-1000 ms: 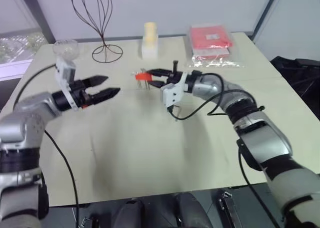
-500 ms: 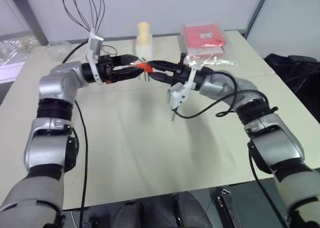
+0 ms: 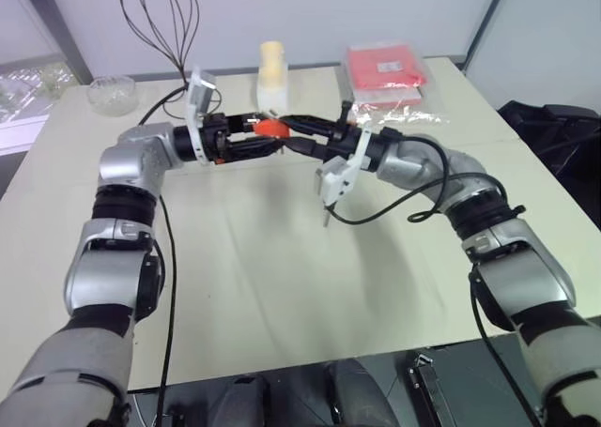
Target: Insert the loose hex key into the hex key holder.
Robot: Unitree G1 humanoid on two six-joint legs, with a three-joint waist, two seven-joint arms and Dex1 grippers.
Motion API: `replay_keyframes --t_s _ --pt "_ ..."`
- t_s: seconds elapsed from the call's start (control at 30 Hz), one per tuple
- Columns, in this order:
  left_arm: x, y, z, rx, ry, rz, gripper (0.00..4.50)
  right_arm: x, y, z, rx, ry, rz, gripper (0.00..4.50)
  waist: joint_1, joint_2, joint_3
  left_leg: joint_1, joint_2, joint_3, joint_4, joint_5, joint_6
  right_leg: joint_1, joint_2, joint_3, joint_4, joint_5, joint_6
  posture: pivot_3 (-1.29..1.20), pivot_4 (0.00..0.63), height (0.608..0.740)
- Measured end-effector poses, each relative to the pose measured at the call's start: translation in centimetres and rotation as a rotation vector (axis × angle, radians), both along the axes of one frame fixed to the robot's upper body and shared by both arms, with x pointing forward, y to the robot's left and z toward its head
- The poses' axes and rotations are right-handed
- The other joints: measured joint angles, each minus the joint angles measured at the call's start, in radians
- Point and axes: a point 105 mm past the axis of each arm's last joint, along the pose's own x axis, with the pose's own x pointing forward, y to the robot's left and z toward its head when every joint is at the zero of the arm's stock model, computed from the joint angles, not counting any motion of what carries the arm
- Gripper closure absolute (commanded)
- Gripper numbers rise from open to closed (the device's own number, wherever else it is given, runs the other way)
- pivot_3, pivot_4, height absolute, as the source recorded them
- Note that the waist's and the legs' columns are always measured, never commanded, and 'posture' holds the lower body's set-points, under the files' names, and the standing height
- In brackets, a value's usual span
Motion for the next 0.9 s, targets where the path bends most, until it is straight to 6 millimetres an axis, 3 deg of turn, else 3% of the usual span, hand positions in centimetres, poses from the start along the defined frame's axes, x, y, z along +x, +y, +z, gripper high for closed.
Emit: replay_keyframes --t_s 0.27,0.37,0.6,0.9 --pt "0.2 -0.2 0.2 -0.011 -0.011 0.006 0.00 -0.4 0.2 -0.4 0.004 0.015 0.010 3.56 0.000 0.000 0.000 0.000 0.000 0.000 0.001 0.000 0.000 0.000 0.000 0.000 0.000 0.000 0.000 0.00 0.150 0.740" --pt "0.2 -0.4 0.2 -0.019 -0.014 0.004 0.88 -0.4 0.3 -0.5 0.004 0.022 0.011 3.56 0.000 0.000 0.000 0.000 0.000 0.000 0.001 0.000 0.000 0.000 0.000 0.000 0.000 0.000 0.000 0.00 0.150 0.740" --pt "-0.1 -1.0 0.1 -0.018 -0.026 -0.043 4.42 -0.1 0.3 -0.5 0.008 0.032 -0.013 3.56 0.001 0.000 0.000 0.000 0.000 0.000 0.002 0.000 0.000 0.000 0.000 0.000 0.000 0.000 0.000 0.00 0.150 0.740" --pt "-0.2 -1.0 0.2 0.002 -0.062 -0.042 4.47 -0.2 0.2 -0.5 0.031 0.049 -0.009 3.56 0.000 0.000 0.000 0.000 0.000 0.000 0.002 0.000 0.000 0.000 0.000 0.000 0.000 0.000 0.000 0.00 0.150 0.740"
